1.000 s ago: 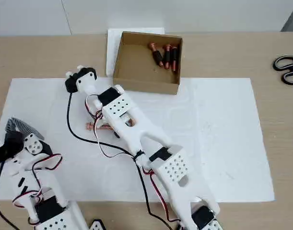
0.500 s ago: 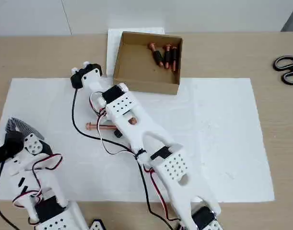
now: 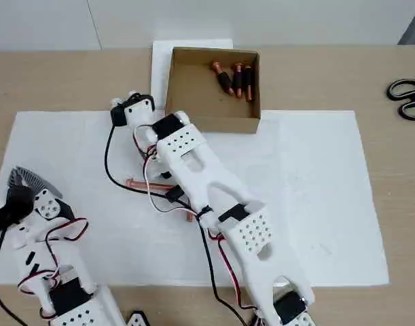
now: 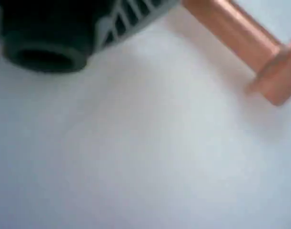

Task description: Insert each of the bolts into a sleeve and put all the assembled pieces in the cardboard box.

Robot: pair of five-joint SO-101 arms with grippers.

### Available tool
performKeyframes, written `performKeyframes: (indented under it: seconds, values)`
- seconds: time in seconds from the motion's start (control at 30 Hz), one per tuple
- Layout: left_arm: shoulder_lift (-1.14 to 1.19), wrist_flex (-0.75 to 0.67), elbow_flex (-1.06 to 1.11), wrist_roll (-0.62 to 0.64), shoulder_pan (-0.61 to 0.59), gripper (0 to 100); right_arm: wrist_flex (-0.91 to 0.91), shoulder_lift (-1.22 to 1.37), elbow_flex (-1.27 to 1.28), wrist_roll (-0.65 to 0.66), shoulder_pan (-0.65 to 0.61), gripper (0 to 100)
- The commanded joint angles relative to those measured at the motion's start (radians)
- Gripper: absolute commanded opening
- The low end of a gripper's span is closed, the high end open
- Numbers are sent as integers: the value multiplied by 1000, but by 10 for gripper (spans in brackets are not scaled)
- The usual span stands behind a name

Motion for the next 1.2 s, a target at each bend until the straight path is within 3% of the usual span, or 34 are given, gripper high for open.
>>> performKeyframes:
  seconds: [0.0, 0.6, 0.73, 1.03, 1.17]
  values:
    - [-12, 2, -4, 5, -2, 6, 116, 41, 11, 2, 82, 3]
    - [-12, -3, -4, 6, 11, 6, 119, -166, -221, -109, 185, 3]
    - [-12, -5, -10, 6, 86, 6, 173, -274, -258, -107, 197, 3]
    - [-12, -5, -10, 0, 407, 6, 275, -541, -253, -106, 263, 4]
    - [-12, -5, -10, 0, 470, 6, 277, -705, -241, -106, 260, 4]
